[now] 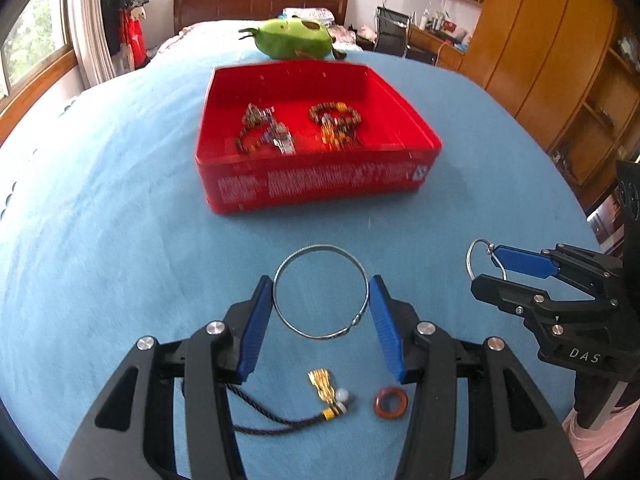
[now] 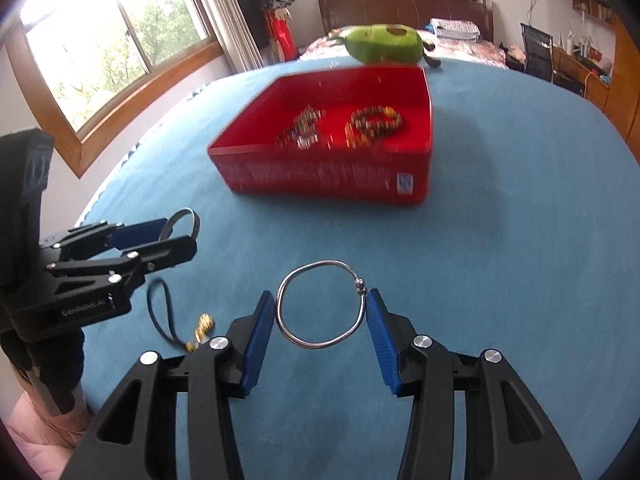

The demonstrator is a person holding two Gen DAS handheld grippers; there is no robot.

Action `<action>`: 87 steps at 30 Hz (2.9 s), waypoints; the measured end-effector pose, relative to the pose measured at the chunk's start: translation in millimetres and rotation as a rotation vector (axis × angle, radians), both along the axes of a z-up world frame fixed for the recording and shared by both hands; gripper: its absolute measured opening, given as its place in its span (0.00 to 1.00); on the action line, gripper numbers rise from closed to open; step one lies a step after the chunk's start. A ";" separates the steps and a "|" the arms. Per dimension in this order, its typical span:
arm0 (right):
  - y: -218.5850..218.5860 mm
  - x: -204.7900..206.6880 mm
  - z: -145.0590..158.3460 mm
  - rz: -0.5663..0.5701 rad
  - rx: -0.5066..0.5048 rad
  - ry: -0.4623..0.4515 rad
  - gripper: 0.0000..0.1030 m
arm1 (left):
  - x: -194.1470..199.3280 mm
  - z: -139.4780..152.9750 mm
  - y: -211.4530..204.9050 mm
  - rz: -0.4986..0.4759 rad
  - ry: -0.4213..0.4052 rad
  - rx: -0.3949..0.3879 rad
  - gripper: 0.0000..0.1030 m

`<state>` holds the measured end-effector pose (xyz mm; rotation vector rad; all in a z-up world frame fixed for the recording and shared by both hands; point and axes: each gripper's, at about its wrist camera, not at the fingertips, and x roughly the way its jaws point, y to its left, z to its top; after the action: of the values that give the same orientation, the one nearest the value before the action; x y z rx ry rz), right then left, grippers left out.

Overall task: Organize jewelry
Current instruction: 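Carry both bangles into the red tin and open both tools, then grasp the red ring with the right tool while the left tool approaches the black cord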

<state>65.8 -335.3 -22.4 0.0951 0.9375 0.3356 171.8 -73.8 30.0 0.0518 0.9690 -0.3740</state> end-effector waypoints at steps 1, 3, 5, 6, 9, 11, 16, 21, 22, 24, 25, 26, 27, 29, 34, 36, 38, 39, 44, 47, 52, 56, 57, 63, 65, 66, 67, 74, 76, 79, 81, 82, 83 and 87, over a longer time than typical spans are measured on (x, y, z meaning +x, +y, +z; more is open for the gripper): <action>0.1 6.2 6.1 0.002 0.010 -0.011 0.46 | 5.5 3.6 -0.2 0.004 -0.005 -0.006 0.47; 0.6 17.3 16.1 0.000 0.023 -0.029 0.46 | 15.7 14.6 0.9 0.011 -0.025 -0.019 0.47; 1.0 34.0 27.8 -0.010 0.037 -0.053 0.46 | 26.7 24.1 0.9 0.020 -0.045 -0.028 0.47; 1.1 43.2 32.8 -0.016 0.044 -0.064 0.46 | 34.2 28.8 0.9 0.027 -0.053 -0.033 0.47; 1.9 68.4 39.8 -0.031 0.053 -0.084 0.46 | 56.7 38.1 -1.2 0.044 -0.076 -0.045 0.47; 3.2 91.4 40.3 -0.047 0.054 -0.084 0.46 | 77.3 37.8 -4.2 0.053 -0.079 -0.051 0.47; 5.3 151.2 23.8 -0.071 0.060 -0.042 0.46 | 128.4 17.7 -11.3 0.069 -0.030 -0.065 0.47; 9.8 196.0 4.1 -0.097 0.029 -0.012 0.46 | 175.3 -8.0 -16.7 0.090 0.029 -0.051 0.47; 11.4 205.6 -1.1 -0.100 0.022 0.001 0.46 | 181.8 -11.2 -18.1 0.091 0.035 -0.045 0.47; 13.7 217.5 -8.3 -0.108 0.006 0.018 0.46 | 194.0 -17.5 -20.3 0.098 0.048 -0.038 0.47; 15.0 223.4 -12.7 -0.111 -0.003 0.026 0.46 | 199.4 -19.8 -21.6 0.100 0.055 -0.035 0.47; 16.1 226.7 -15.9 -0.111 -0.010 0.033 0.46 | 203.7 -21.2 -22.3 0.101 0.061 -0.036 0.47; 15.9 230.3 -18.7 -0.115 -0.014 0.040 0.46 | 207.6 -23.3 -23.4 0.102 0.068 -0.034 0.47; 13.9 232.9 -21.7 -0.116 0.005 0.038 0.46 | 211.2 -26.4 -22.8 0.107 0.084 -0.038 0.48; 9.4 222.7 -16.2 -0.121 0.023 0.017 0.49 | 207.5 -22.5 -13.0 0.126 0.084 -0.069 0.56; 6.9 216.3 -11.1 -0.129 0.025 0.000 0.49 | 200.9 -15.1 -10.5 0.133 0.054 -0.066 0.56; 4.9 211.1 -5.8 -0.126 0.034 -0.009 0.49 | 195.6 -9.1 -9.2 0.134 0.036 -0.069 0.57; 4.6 208.6 -2.9 -0.127 0.037 -0.014 0.49 | 191.6 -5.8 -7.8 0.136 0.029 -0.074 0.57; 2.4 190.0 12.9 -0.125 0.046 -0.049 0.49 | 171.6 5.5 -2.2 0.153 -0.008 -0.059 0.64; 2.1 177.0 18.3 -0.120 0.051 -0.054 0.51 | 154.4 9.8 5.5 0.168 -0.033 -0.049 0.68; 0.9 147.6 22.1 -0.116 0.034 -0.072 0.56 | 123.2 10.5 15.2 0.198 -0.073 -0.010 0.79; 1.1 122.2 19.9 -0.095 0.030 -0.073 0.56 | 97.0 11.0 22.6 0.203 -0.096 0.013 0.84; 1.2 116.4 19.2 -0.090 0.033 -0.070 0.56 | 88.9 11.4 24.4 0.207 -0.106 0.017 0.85; 8.3 78.8 15.4 -0.049 0.022 -0.067 0.57 | 44.3 11.8 28.3 0.191 -0.143 0.042 0.88; 11.6 65.0 12.3 -0.028 0.028 -0.060 0.57 | 32.7 11.7 28.8 0.179 -0.149 0.045 0.88; 12.8 59.5 10.6 -0.019 0.030 -0.056 0.57 | 24.2 11.9 30.1 0.175 -0.155 0.044 0.88; 14.5 52.2 8.0 -0.008 0.032 -0.050 0.57 | 16.9 12.3 31.3 0.174 -0.162 0.044 0.88; 25.4 10.5 -3.0 0.017 0.018 -0.034 0.73 | -21.8 11.5 37.3 0.167 -0.182 0.047 0.89; 28.1 -1.3 -3.7 0.018 0.016 -0.045 0.76 | -33.3 8.3 39.2 0.168 -0.182 0.047 0.89; 32.6 -19.4 -2.9 0.037 0.026 -0.064 0.77 | -43.6 2.9 40.1 0.171 -0.178 0.047 0.90; 35.7 -26.7 -3.7 0.050 0.032 -0.062 0.80 | -52.1 -2.2 42.8 0.177 -0.166 0.039 0.91; 37.8 -31.9 -5.0 0.060 0.037 -0.059 0.81 | -55.5 -3.8 43.7 0.178 -0.161 0.035 0.91; 39.3 -36.4 -6.1 0.068 0.039 -0.056 0.82 | -59.4 -5.7 44.9 0.179 -0.157 0.031 0.91; 46.1 -52.5 -11.9 0.090 0.039 -0.042 0.95 | -73.9 -12.9 49.1 0.182 -0.147 0.028 0.92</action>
<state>13.3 -289.2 -34.4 0.0819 0.8951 0.4374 97.9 -24.8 17.2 0.0154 0.8266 -0.1860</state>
